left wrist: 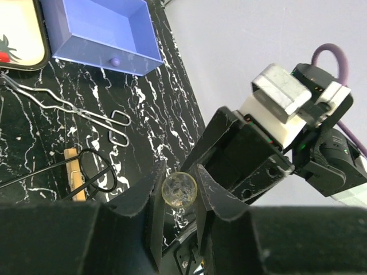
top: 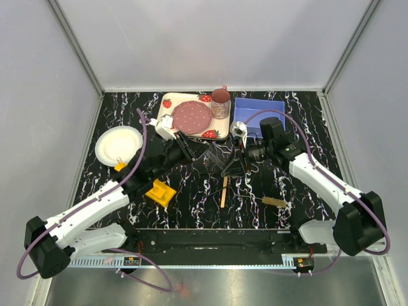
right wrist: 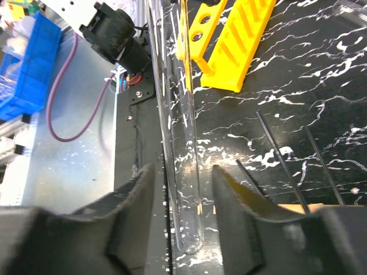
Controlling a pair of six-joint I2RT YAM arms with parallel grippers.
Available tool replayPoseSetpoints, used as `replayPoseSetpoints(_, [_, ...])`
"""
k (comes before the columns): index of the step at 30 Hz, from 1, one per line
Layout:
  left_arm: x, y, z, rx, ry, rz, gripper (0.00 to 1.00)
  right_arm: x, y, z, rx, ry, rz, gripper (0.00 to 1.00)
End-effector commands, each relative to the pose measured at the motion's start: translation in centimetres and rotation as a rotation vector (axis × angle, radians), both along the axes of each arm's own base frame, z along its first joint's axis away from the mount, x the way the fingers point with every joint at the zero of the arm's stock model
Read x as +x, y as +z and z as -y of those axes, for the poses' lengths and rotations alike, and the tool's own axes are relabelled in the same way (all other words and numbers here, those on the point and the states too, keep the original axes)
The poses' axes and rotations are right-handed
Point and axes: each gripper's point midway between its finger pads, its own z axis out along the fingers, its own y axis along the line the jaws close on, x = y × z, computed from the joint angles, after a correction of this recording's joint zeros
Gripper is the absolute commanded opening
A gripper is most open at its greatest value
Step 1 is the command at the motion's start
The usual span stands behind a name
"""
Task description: Organize the chemistry lab equipment
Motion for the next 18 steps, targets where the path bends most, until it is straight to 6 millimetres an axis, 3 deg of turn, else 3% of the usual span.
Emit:
replayPoseSetpoints(1, [-0.4, 2.4, -1.0, 0.009, -0.002, 0.069, 0.19, 0.9, 0.9, 0.8, 0.002, -0.041, 0.066, 0.64])
replayPoseSetpoints(3, [-0.3, 1.0, -2.3, 0.077, 0.025, 0.042, 0.18, 1.4, 1.6, 1.5, -0.001, -0.055, 0.099, 0.73])
replayPoseSetpoints(4, [-0.2, 1.5, -3.3, 0.104, 0.052, 0.069, 0.18, 1.5, 1.8, 1.8, 0.000, -0.059, 0.111, 0.79])
replayPoseSetpoints(6, [-0.2, 0.1, -5.4, 0.198, 0.098, 0.042, 0.18, 1.7, 2.6, 2.7, -0.002, -0.068, 0.146, 0.83])
replayPoseSetpoints(9, [-0.2, -0.3, -9.3, 0.332, 0.186, 0.053, 0.18, 2.9, 3.1, 4.8, -0.012, -0.132, 0.182, 0.89])
replayPoseSetpoints(10, [0.0, 0.4, -10.8, 0.384, 0.233, 0.084, 0.18, 3.6, 3.0, 5.7, -0.020, -0.170, 0.189, 0.90])
replayPoseSetpoints(16, [-0.7, 0.9, -19.1, 0.683, 0.435, 0.080, 0.18, 4.7, 0.1, 8.2, -0.080, -0.241, 0.212, 0.94])
replayPoseSetpoints(18, [-0.6, 0.8, -20.6, 0.759, 0.473, 0.073, 0.17, 4.9, -0.5, 8.6, -0.080, -0.242, 0.210, 0.95])
